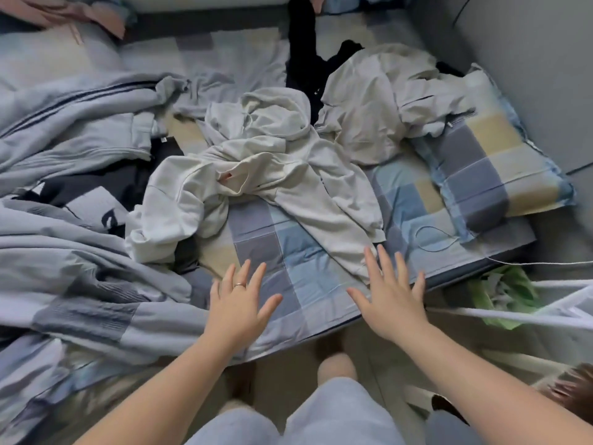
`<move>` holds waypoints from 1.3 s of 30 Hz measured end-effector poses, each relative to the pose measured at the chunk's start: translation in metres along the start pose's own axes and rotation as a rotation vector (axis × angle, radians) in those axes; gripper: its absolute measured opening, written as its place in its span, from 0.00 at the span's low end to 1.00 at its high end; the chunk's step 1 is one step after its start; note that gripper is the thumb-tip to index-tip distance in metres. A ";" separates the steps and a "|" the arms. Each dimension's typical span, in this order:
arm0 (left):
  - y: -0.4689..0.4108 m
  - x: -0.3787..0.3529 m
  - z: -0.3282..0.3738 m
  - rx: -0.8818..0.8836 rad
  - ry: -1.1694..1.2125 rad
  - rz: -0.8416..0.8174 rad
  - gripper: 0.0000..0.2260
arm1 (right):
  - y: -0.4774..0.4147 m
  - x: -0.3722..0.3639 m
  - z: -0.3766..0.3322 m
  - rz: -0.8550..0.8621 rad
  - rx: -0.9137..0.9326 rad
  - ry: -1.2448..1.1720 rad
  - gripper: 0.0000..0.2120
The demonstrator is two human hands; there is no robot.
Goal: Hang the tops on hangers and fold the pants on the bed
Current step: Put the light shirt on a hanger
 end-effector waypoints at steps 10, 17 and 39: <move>-0.158 -0.179 0.071 0.239 0.172 -0.124 0.34 | -0.199 -0.174 0.076 -0.201 0.122 0.011 0.39; -0.252 -0.298 0.126 0.460 0.755 -0.135 0.34 | -0.278 -0.289 0.117 -0.274 -0.005 -0.075 0.51; -0.152 -0.169 0.177 0.720 0.890 0.035 0.39 | -0.188 -0.141 0.138 -0.244 -0.093 -0.914 0.17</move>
Point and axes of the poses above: each hand's wrist, its own y-axis away from the middle knuckle, its own x-axis out of the back of the hand, z = x × y, the point moved 1 cm from there along -y, towards the middle knuckle, and after that the axes turned 12 degrees about z, right-handed, at the moved point
